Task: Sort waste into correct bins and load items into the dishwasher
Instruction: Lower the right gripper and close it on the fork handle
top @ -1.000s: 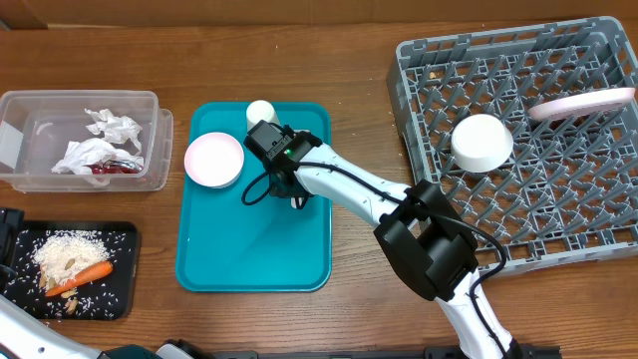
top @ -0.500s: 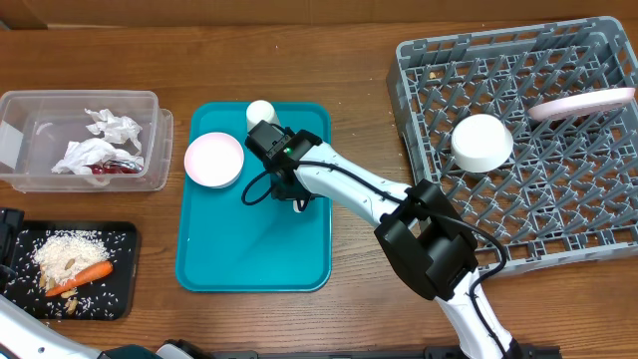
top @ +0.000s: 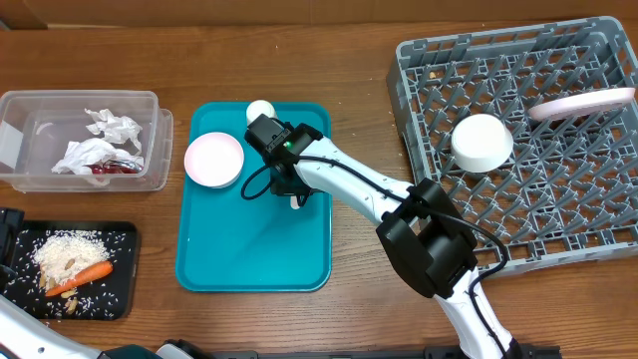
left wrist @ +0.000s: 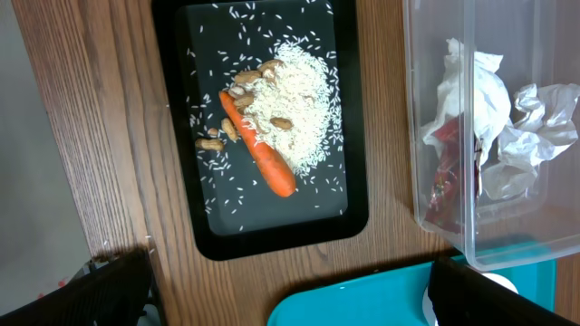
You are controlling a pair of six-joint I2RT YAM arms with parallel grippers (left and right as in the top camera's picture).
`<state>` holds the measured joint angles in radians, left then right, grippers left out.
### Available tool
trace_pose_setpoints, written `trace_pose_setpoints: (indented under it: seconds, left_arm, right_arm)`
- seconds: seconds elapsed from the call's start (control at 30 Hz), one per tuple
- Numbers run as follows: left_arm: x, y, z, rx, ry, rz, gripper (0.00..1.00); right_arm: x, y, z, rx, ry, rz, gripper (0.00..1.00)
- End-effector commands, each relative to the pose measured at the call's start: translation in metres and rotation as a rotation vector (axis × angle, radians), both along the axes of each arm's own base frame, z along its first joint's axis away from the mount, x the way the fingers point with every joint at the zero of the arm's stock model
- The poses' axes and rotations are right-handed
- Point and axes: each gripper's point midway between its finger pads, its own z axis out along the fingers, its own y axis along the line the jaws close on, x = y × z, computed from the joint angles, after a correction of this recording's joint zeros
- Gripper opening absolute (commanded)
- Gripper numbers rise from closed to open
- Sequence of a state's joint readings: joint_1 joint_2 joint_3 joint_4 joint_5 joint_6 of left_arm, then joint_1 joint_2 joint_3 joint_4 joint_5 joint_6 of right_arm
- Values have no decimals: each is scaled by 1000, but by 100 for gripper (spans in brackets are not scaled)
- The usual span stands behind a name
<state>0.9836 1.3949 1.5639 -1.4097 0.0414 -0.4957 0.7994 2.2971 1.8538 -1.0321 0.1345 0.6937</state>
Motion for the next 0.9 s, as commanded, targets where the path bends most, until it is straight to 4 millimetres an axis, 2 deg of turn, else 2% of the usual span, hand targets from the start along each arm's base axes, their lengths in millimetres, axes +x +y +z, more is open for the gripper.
trace_pose_setpoints:
  seconds: [0.0,0.07,0.1,0.13,0.37,0.6,0.77,0.87]
  left_arm:
    - [-1,0,3,6,-11,9,100]
    - [-1,0,3,6,-11,9,100]
    - [-1,0,3,6,-11,9,100]
    - [-1,0,3,6,-11,9,100]
    - [-1,0,3,6,-11,9,100]
    - [-1,0,3,6,-11,9,100]
    - [-1,0,3,6,-11,9,100]
    - [-1,0,3,6,-11,9,100]
  right_arm:
    - [8,4,28,40,-51,8,19]
    - [9,6,28,46,-51,10,27]
    - [10,7,27,51,-56,10,45]
    - [11,9,27,56,-62,10,49]
    - [33,24,34,94,-166,97,54]
    - [56,8,37,25,-262,50,54]
    - [64,1,20,19,-243,30,54]
    - [67,3,17,23,-249,36,54]
